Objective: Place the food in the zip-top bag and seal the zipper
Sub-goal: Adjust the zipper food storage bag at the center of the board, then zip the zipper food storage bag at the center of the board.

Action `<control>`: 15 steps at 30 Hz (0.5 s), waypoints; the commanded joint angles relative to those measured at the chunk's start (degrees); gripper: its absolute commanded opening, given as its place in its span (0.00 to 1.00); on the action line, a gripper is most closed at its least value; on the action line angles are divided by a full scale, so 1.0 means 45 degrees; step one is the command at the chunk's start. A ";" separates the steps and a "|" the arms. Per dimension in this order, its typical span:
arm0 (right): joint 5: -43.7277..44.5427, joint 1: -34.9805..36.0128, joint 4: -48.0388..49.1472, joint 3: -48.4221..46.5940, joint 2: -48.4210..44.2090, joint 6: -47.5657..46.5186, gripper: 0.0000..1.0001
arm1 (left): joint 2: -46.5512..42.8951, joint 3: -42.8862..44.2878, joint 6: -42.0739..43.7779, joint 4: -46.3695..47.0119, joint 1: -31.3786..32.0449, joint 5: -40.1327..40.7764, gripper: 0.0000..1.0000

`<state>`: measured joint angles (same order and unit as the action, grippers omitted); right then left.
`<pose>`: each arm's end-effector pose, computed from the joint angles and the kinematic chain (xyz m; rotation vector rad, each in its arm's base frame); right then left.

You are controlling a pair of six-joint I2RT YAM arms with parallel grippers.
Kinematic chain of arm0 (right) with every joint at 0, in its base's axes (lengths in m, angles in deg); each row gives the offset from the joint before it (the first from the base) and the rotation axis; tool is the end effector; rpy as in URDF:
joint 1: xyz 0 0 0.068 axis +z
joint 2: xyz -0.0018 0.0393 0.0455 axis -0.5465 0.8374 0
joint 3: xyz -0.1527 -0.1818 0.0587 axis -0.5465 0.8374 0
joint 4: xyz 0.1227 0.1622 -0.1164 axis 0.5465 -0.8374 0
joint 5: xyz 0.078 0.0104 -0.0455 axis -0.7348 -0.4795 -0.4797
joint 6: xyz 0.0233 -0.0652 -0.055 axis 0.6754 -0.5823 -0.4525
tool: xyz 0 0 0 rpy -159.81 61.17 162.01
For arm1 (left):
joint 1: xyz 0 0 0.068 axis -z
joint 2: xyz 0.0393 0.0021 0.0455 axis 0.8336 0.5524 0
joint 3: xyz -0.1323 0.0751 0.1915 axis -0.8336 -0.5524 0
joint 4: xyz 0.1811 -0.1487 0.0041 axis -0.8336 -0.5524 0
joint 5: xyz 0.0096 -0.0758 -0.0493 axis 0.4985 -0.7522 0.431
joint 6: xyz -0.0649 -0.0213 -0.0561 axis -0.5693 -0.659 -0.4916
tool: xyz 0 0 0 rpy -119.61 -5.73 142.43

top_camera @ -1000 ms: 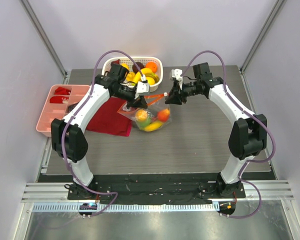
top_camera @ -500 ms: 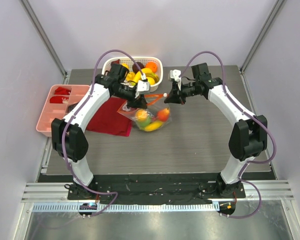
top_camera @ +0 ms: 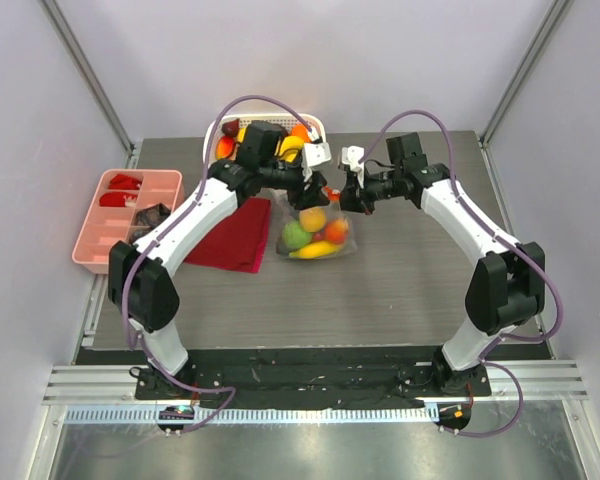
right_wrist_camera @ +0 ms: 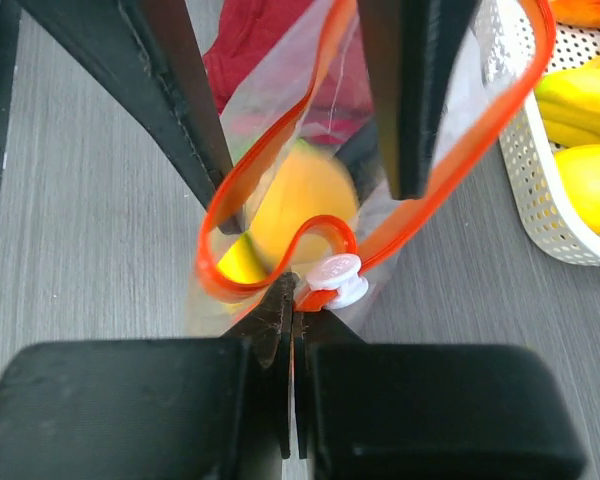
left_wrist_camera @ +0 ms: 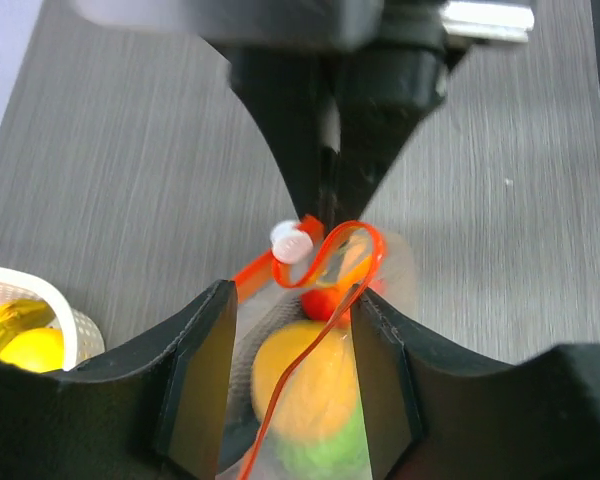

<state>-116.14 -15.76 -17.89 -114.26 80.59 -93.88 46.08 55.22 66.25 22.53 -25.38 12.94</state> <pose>0.3107 0.1663 0.2733 -1.4616 1.4703 0.8532 0.3092 -0.2501 0.3130 1.4108 1.5140 -0.8280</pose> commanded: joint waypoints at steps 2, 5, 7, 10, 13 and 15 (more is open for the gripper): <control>0.0286 0.0067 0.0672 0.0349 -0.0954 0.0035 0.01 | -0.0185 0.0627 -0.0364 0.0717 -0.0171 -0.0539 0.53; 0.0384 -0.0186 0.0692 0.0467 -0.1131 0.0073 0.01 | -0.0595 0.0356 0.1125 -0.1310 -0.0423 -0.0581 0.44; 0.0365 -0.0401 0.0692 0.0468 -0.1170 0.0230 0.01 | -0.0772 0.0237 0.1708 -0.2310 -0.1007 -0.1049 0.40; 0.0248 -0.0733 0.0673 0.0487 -0.1326 0.0153 0.01 | -0.0578 0.0470 0.2957 -0.4964 -0.1575 -0.1149 0.37; 0.0092 -0.0948 0.0673 0.0721 -0.1599 -0.0197 0.01 | -0.0460 0.0567 0.3783 -0.5441 -0.2064 -0.1146 0.47; -0.0025 -0.1026 0.0672 0.1032 -0.1832 -0.0452 0.01 | -0.0441 0.0802 0.2791 -0.4549 -0.2339 -0.1362 0.56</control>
<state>-114.41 -19.70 -16.76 -111.03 76.29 -93.36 45.90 55.48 77.99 3.84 -33.79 9.77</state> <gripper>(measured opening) 0.017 0.513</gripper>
